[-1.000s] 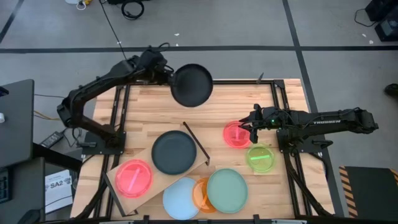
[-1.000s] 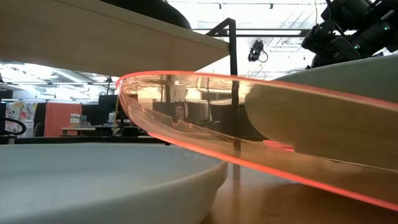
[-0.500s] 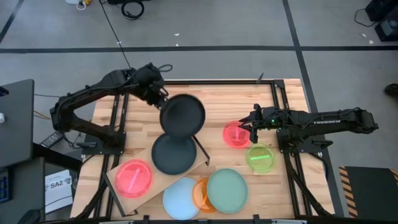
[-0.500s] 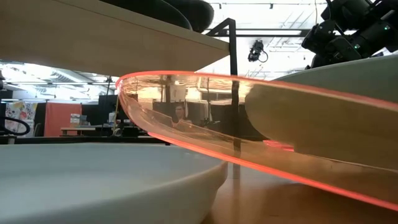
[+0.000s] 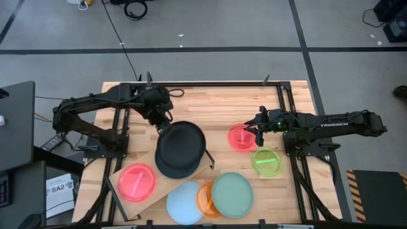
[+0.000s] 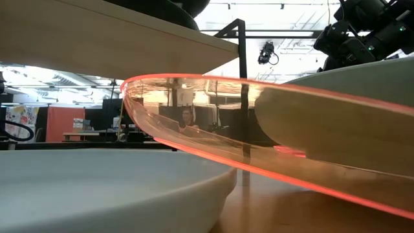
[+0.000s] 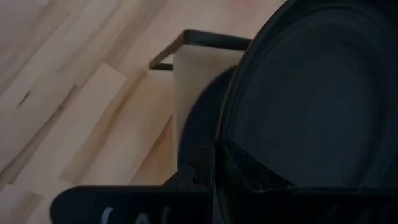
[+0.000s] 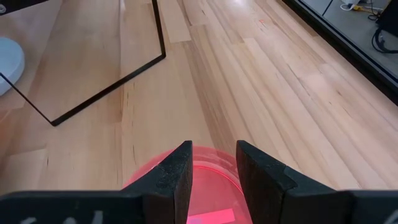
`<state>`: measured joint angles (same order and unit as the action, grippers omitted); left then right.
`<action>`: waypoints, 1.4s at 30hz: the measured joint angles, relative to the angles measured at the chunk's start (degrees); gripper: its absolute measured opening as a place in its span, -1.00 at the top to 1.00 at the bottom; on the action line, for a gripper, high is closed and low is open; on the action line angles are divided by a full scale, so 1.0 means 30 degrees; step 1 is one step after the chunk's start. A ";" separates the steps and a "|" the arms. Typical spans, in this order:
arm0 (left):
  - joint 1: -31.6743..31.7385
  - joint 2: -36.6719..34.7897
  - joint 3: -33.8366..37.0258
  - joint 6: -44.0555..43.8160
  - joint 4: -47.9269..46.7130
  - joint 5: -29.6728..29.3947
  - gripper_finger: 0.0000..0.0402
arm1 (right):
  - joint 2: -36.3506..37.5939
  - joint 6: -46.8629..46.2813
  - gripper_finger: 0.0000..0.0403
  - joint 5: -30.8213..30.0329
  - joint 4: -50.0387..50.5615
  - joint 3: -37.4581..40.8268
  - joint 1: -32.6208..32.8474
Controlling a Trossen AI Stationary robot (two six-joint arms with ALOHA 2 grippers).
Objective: Place and stack plates onto a shelf
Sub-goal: Stack the black plate on top of the black plate on the shelf
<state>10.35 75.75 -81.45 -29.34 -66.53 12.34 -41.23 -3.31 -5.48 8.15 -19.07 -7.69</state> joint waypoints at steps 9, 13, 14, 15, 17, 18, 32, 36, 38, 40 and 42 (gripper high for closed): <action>-0.1474 0.0000 0.0093 0.0002 -0.0773 -0.1653 0.93 | 0.0000 0.0007 0.35 0.0000 -0.0024 0.0000 0.0002; -0.1624 0.0000 0.0101 0.0006 -0.0916 -0.1938 0.92 | 0.0000 0.0007 0.35 0.0000 -0.0031 0.0000 -0.0002; -0.1624 0.0000 0.0101 0.0007 -0.0942 -0.2021 0.92 | 0.0000 0.0007 0.35 0.0000 -0.0031 0.0000 0.0002; -0.1624 0.0000 0.0101 0.0003 -0.0946 -0.2082 0.92 | 0.0000 0.0007 0.35 0.0000 -0.0038 0.0000 -0.0005; -0.1617 0.0000 0.0108 0.0001 -0.0946 -0.2113 0.91 | 0.0000 0.0007 0.35 0.0000 -0.0038 0.0000 0.0002; -0.1617 0.0000 0.0108 0.0007 -0.0946 -0.2112 0.91 | 0.0000 0.0007 0.35 0.0000 -0.0038 0.0000 -0.0001; -0.1624 0.0007 0.0115 0.0022 -0.1878 -0.2116 0.90 | 0.0000 0.0007 0.35 0.0000 -0.0046 0.0000 0.0002; -0.1624 0.0022 0.0115 0.0022 -0.1806 -0.2250 0.89 | 0.0000 0.0007 0.35 0.0000 -0.0046 0.0000 -0.0005; -0.1624 0.0022 0.0115 0.0016 -0.1807 -0.2263 0.89 | 0.0000 0.0007 0.35 0.0000 -0.0046 0.0000 0.0002; -0.1624 0.0022 0.0115 0.0015 -0.1805 -0.2352 0.89 | 0.0000 0.0007 0.35 0.0000 -0.0046 0.0000 -0.0004; -0.1624 0.0022 0.0115 0.0022 -0.1805 -0.2393 0.89 | 0.0000 0.0007 0.35 0.0000 -0.0046 0.0000 -0.0005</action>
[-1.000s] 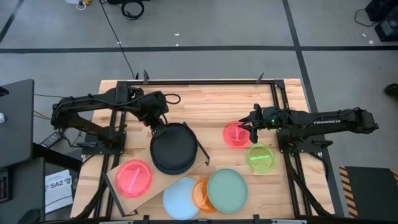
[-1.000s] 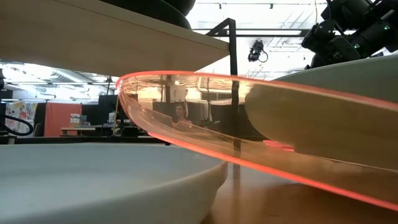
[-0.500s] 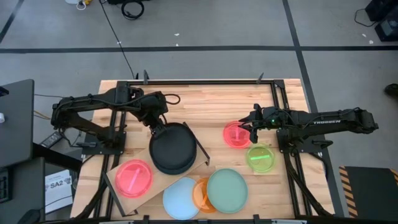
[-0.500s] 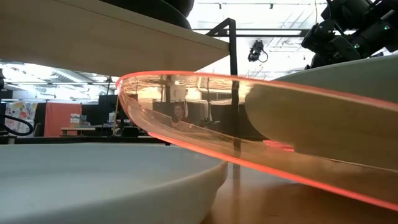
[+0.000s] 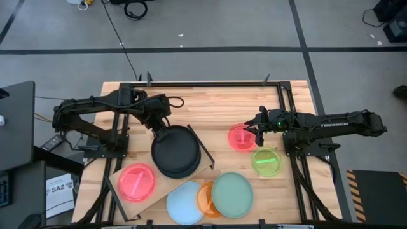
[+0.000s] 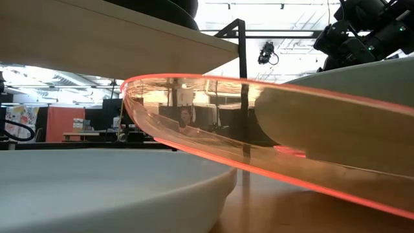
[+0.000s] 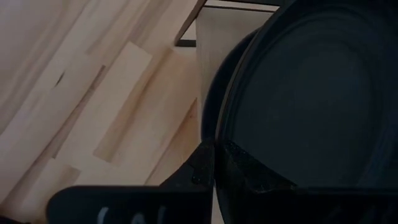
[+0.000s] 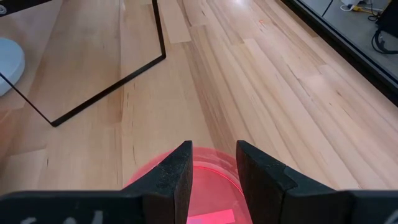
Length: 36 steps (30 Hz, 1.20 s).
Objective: Place and stack plates onto a shelf
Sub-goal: Stack the black plate on top of the black plate on the shelf
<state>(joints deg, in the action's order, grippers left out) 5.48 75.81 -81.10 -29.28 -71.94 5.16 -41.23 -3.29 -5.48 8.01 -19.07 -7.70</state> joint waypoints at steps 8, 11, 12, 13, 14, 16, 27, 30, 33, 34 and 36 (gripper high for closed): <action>0.0000 0.0000 0.0000 0.0007 0.0007 -0.0177 0.89 | 0.0000 0.0000 0.35 0.0000 0.0000 0.0000 0.0002; 0.0000 0.0000 0.0000 0.0007 0.0015 -0.0356 0.89 | 0.0000 0.0000 0.35 0.0000 0.0000 0.0000 0.0006; 0.0000 0.0000 0.0000 0.0009 0.0015 -0.0370 0.89 | 0.0000 0.0000 0.35 0.0000 0.0000 0.0000 0.0004; 0.0000 0.0000 0.0000 0.0015 0.0015 -0.0367 0.89 | 0.0000 0.0000 0.35 0.0000 0.0000 0.0000 0.0000; 0.0000 0.0000 0.0000 0.0015 0.0015 -0.0367 0.89 | 0.0000 0.0000 0.35 0.0000 0.0002 0.0000 0.0002; 0.0000 0.0000 0.0000 0.0015 0.0015 -0.0367 0.89 | 0.0000 0.0000 0.35 0.0000 0.0000 0.0000 0.0003; -0.0889 0.1254 0.0007 0.0699 0.0101 -0.0851 0.89 | -0.0022 0.0095 0.35 0.0000 -0.0248 -0.0019 0.0001; -0.0903 0.1439 0.0001 0.0699 0.0092 -0.1038 0.89 | -0.0029 0.0102 0.35 0.0000 -0.0328 -0.0019 0.0007; -0.0903 0.1596 0.0007 0.0696 0.0142 -0.1097 0.89 | -0.0032 0.0117 0.35 0.0003 -0.0446 -0.0018 0.0007; -0.0915 0.1588 0.0007 0.0692 0.0101 -0.1145 0.89 | -0.0029 0.0117 0.35 0.0000 -0.0464 -0.0016 0.0006; -0.0918 0.1633 0.0000 0.0685 0.0066 -0.1290 0.88 | -0.0036 0.0122 0.35 0.0000 -0.0495 -0.0015 0.0007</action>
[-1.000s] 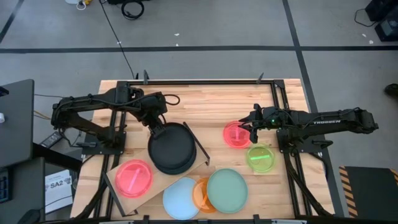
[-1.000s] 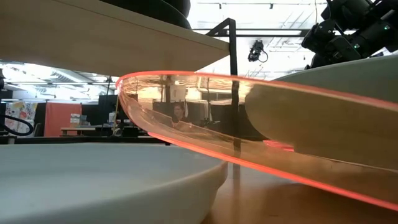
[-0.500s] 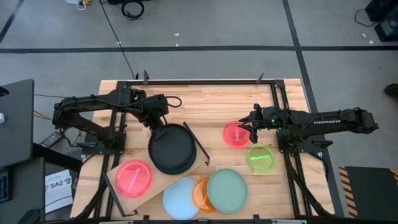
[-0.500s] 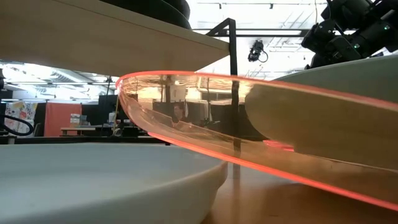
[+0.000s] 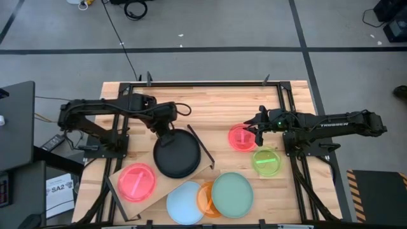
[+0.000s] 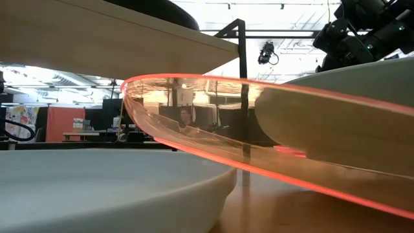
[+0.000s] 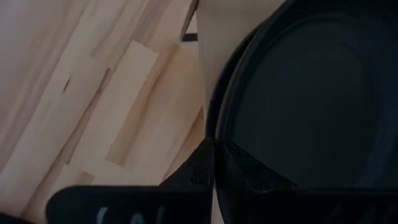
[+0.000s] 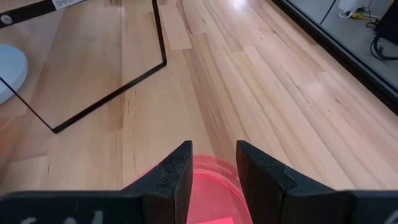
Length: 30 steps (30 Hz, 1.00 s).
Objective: Place and stack plates onto a shelf
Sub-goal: Stack the black plate on top of the black plate on the shelf, then stack the pink plate on top of the pink plate on the shelf
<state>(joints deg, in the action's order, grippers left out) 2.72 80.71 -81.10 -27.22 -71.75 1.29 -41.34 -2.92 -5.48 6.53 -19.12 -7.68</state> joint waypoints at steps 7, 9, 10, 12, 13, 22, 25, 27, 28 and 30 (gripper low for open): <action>0.0015 0.0028 0.0000 -0.0211 -0.0095 -0.0076 0.75 | 0.0005 0.0016 0.35 0.0003 -0.0150 -0.0001 -0.0002; 0.0015 0.0028 0.0000 -0.0204 -0.0095 -0.0076 0.69 | 0.0007 0.0016 0.35 0.0000 -0.0161 -0.0003 -0.0002; 0.0007 0.0028 0.0000 -0.0204 -0.0089 -0.0076 0.66 | 0.0000 0.0016 0.35 0.0001 -0.0161 -0.0002 0.0001; 0.0007 0.0028 0.0000 -0.0204 -0.0087 -0.0130 0.61 | 0.0007 0.0016 0.35 0.0001 -0.0161 0.0000 0.0001; 0.0007 0.0028 0.0000 -0.0207 -0.0087 -0.0268 0.58 | 0.0003 0.0016 0.35 0.0007 -0.0161 -0.0003 -0.0003; 0.0010 0.0028 0.0000 -0.0191 0.0217 -0.1753 0.36 | 0.0006 -0.0098 0.35 0.0270 -0.0155 0.0001 0.0000; 0.0029 0.0028 0.0000 -0.0189 0.0299 -0.1927 0.35 | 0.0000 -0.0542 0.35 0.0076 -0.0362 0.0001 -0.0057; 0.0036 0.0028 0.0000 -0.0189 0.0295 -0.1927 0.35 | 0.0007 -0.0915 0.35 -0.0343 -0.0794 0.0001 -0.0226; 0.0036 0.0022 0.0000 -0.0189 0.0298 -0.1927 0.35 | 0.0007 -0.0995 0.35 -0.0437 -0.0936 0.0001 -0.0355; 0.0036 0.0025 0.0000 -0.0189 0.0299 -0.1927 0.35 | 0.0000 -0.1023 0.35 -0.0429 -0.1270 0.0001 -0.0689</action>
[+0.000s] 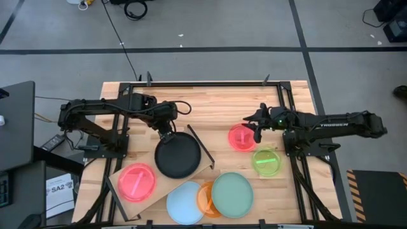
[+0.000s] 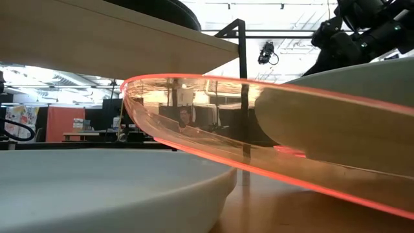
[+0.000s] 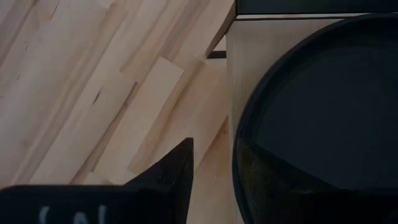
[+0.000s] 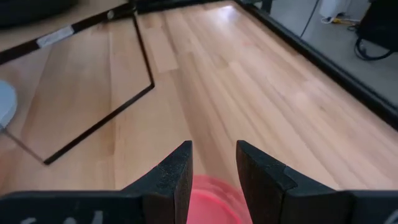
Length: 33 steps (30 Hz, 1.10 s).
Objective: Place and stack plates onto a shelf
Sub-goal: Stack the pink plate on top of the pink plate on the shelf
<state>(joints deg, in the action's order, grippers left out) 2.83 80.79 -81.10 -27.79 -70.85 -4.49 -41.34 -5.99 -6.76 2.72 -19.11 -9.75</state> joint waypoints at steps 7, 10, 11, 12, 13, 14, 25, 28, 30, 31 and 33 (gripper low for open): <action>0.0000 -0.0276 0.0000 0.0678 0.0047 -0.0138 0.35 | 0.0000 -0.1024 0.35 0.1134 -0.0003 -0.0857 -0.1637; 0.0145 -0.0846 -0.0007 0.1573 0.0109 -0.0134 0.35 | 0.0000 -0.1016 0.35 0.1834 0.0424 -0.1463 -0.2311; 0.0270 -0.1055 -0.0007 0.1789 0.0125 -0.0135 0.35 | -0.0040 -0.1021 0.35 0.2096 0.0544 -0.1705 -0.2529; 0.0435 -0.1258 -0.0007 0.1952 0.0135 -0.0141 0.35 | -0.0126 -0.1031 0.35 0.2335 0.0623 -0.1933 -0.2720; 0.0640 -0.1472 -0.0007 0.2103 0.0124 -0.0193 0.35 | -0.0157 -0.1029 0.35 0.2555 0.0809 -0.2146 -0.2926; 0.0847 -0.1697 -0.0007 0.2334 0.0127 -0.0293 0.35 | -0.0255 -0.1019 0.35 0.2740 0.1007 -0.2351 -0.3114; 0.2978 -0.3499 -0.0015 0.4857 0.0433 -0.1780 0.35 | -0.3667 -0.0950 0.35 0.3904 0.4738 -0.5418 -0.5097; 0.3333 -0.3606 -0.0015 0.5499 0.0670 -0.1800 0.35 | -0.4897 -0.0950 0.35 0.4631 0.5537 -0.5866 -0.5707; 0.3545 -0.3714 0.0098 0.5966 0.1188 -0.1792 0.35 | -0.5671 -0.0885 0.35 0.5189 0.5652 -0.5909 -0.6130; 0.3642 -0.3874 0.0453 0.6134 0.1760 -0.1797 0.35 | -0.6006 -0.0700 0.35 0.5452 0.5829 -0.5909 -0.6324; 0.4007 -0.4353 0.1714 0.6543 0.2886 -0.1691 0.35 | -0.6702 -0.0316 0.35 0.5896 0.5932 -0.5909 -0.6635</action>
<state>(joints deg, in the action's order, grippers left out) 14.85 67.73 -75.96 -8.16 -62.19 -9.57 -61.45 -6.94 10.93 20.51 -36.84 -29.66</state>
